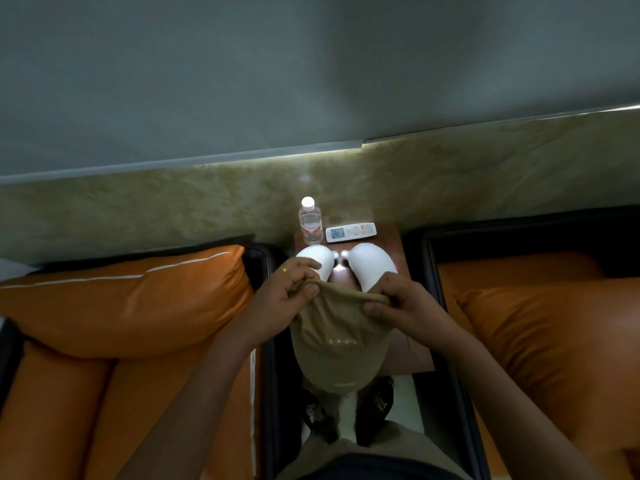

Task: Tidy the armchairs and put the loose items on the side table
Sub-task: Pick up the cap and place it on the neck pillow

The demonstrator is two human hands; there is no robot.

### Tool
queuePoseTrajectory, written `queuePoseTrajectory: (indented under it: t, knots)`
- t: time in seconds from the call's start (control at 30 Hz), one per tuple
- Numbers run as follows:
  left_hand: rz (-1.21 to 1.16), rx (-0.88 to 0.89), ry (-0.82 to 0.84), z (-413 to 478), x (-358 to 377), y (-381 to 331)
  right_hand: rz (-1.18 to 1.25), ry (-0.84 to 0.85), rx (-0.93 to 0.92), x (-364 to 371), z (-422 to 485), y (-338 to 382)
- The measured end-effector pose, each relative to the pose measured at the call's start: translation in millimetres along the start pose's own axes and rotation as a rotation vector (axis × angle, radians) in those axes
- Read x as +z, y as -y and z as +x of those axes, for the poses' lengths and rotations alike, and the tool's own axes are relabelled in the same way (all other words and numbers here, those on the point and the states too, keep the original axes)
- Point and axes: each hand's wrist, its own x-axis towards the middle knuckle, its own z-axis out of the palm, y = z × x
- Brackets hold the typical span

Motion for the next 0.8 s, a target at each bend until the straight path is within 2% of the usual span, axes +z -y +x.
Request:
queuePoseTrajectory:
  t: [0.07, 0.17, 0.27, 0.37, 0.5, 0.7, 0.8]
  knots:
    - [0.001, -0.06, 0.011, 2, 2, -1, -0.041, -0.098, -0.085, -1, 8, -4]
    - [-0.002, -0.038, -0.067, 7, 4, -3, -0.105, -0.226, -0.185, 2, 18, -3]
    - [-0.108, -0.025, -0.19, 16, 2, -2, -0.073, -0.349, -0.162, 5, 29, 3]
    - [-0.146, -0.041, -0.231, 26, 5, 8, -0.03, -0.424, -0.12, 9, 42, 5]
    - [-0.148, -0.064, -0.324, 40, 21, 33, -0.008, -0.435, -0.04, 23, 54, -18]
    - [-0.188, -0.206, -0.322, 82, 45, 101, -0.034, -0.352, 0.086, 36, 89, -85]
    - [-0.133, -0.204, -0.299, 114, 54, 133, -0.053, -0.326, 0.168, 37, 115, -121]
